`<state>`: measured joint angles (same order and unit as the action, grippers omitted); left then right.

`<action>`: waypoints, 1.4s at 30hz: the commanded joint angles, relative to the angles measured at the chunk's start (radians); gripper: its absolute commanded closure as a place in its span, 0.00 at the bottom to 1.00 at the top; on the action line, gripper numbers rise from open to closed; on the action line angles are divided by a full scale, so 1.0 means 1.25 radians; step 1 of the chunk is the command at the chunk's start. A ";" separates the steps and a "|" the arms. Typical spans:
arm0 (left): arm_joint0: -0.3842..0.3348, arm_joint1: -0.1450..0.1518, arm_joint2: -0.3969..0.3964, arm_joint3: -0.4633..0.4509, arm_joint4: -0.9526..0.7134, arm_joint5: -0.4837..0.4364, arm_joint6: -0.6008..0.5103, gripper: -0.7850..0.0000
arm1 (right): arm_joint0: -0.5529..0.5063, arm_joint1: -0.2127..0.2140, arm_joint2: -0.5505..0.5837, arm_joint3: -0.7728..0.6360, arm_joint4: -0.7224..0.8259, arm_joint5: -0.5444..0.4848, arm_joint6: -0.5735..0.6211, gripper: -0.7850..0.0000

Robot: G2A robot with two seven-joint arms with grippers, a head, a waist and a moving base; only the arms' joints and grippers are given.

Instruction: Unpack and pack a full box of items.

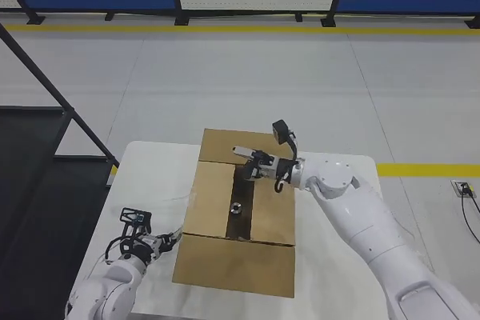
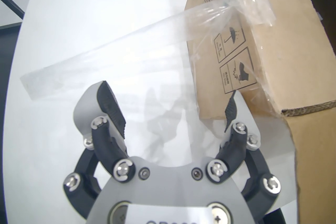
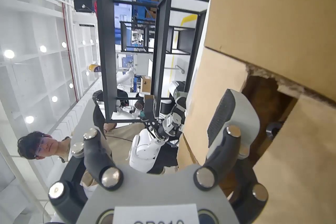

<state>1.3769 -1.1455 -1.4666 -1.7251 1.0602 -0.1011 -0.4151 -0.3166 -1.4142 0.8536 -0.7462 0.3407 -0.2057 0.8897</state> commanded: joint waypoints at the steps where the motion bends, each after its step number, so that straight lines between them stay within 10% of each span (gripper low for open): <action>1: -0.004 -0.001 0.006 0.004 0.002 0.002 0.001 0.00 | 0.003 -0.004 -0.012 -0.003 -0.018 0.008 0.008 0.00; 20: 0.030 0.000 0.004 -0.017 0.016 -0.026 0.020 0.00 | 0.091 -0.091 -0.124 0.158 -0.090 0.108 0.026 0.00; 42: 0.185 0.008 -0.073 -0.197 0.041 -0.078 0.119 0.00 | 0.137 -0.166 -0.054 0.330 0.137 -0.073 0.146 0.00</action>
<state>1.5997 -1.1363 -1.5608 -1.9565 1.0928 -0.1949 -0.2687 -0.1451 -1.6202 0.7818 -0.3321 0.5051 -0.2927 1.0690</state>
